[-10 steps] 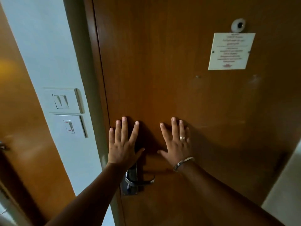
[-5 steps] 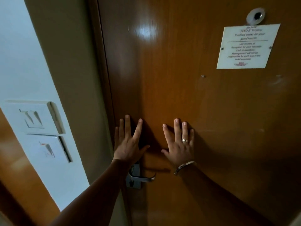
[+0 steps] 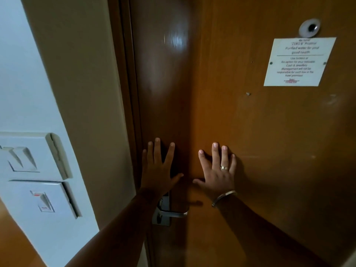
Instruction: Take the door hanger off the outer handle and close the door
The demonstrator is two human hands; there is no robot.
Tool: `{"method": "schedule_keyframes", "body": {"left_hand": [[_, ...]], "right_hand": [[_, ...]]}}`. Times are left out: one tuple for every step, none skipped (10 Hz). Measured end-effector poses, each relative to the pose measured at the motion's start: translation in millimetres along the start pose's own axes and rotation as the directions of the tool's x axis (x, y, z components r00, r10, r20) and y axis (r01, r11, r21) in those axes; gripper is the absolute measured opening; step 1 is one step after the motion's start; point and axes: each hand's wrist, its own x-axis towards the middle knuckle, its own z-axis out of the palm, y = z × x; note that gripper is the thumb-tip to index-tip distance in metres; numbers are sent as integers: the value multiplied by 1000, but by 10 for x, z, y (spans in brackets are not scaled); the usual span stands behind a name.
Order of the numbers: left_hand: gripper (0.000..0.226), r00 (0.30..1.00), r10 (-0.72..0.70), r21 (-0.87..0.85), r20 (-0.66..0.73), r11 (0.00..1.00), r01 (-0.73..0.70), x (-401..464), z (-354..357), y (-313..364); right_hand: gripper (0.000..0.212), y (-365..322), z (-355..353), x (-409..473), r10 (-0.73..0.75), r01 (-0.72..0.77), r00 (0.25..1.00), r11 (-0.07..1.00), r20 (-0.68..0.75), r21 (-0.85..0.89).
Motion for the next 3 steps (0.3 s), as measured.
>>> {"method": "schedule_keyframes", "body": {"left_hand": [[123, 1000, 10, 1, -27, 1000, -10, 10, 80, -21], [121, 1000, 11, 11, 2, 1000, -11, 19, 21, -29], [118, 999, -18, 4, 32, 1000, 18, -33, -39, 34]], "right_hand": [[97, 15, 40, 12, -13, 13, 1000, 1000, 11, -20], [96, 21, -9, 29, -16, 19, 997, 999, 70, -35], [96, -44, -6, -44, -4, 4, 998, 1000, 65, 6]]}}
